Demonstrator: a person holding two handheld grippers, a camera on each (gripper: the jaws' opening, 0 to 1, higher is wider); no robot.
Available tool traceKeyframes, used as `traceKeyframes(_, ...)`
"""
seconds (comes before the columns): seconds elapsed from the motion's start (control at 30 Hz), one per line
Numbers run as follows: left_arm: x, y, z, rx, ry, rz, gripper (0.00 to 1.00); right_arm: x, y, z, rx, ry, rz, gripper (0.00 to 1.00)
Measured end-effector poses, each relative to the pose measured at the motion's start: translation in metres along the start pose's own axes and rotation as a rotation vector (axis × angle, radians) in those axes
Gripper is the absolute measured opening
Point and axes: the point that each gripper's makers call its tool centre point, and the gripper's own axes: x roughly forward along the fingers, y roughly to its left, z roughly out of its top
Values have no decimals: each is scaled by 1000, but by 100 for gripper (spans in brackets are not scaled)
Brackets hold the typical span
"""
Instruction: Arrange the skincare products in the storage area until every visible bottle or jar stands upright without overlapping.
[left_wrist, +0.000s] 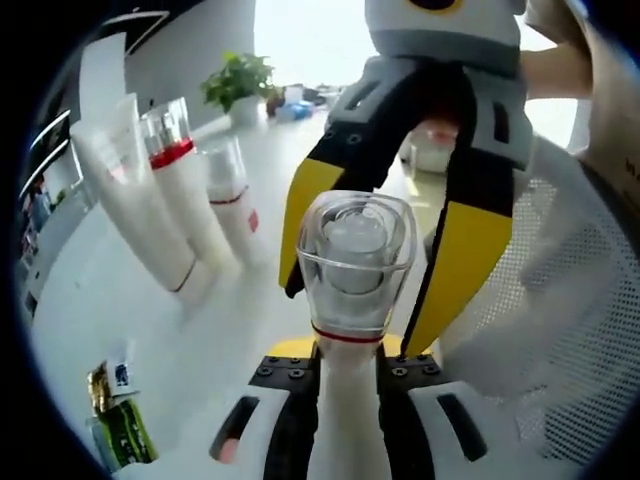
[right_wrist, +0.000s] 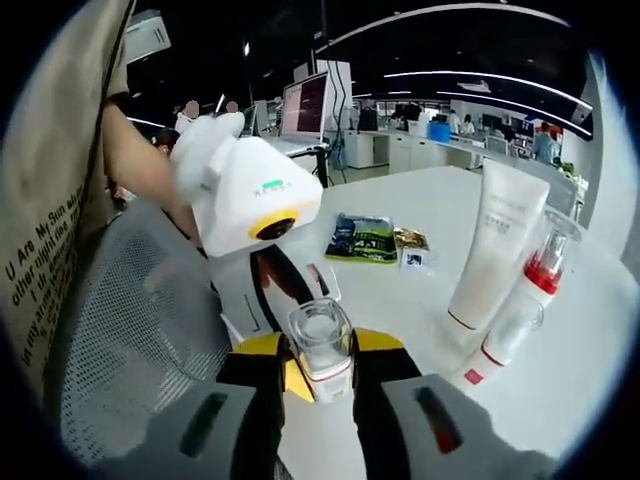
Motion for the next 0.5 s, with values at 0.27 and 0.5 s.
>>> traceKeyframes(0.27, 2, 7, 1, -13, -3, 0, 18, -6, -7, -9, 50, 15, -49, 34)
traceKeyframes(0.5, 5, 15, 5, -21, -9, -3, 18, -15, -13, -20, 116, 22, -101, 49)
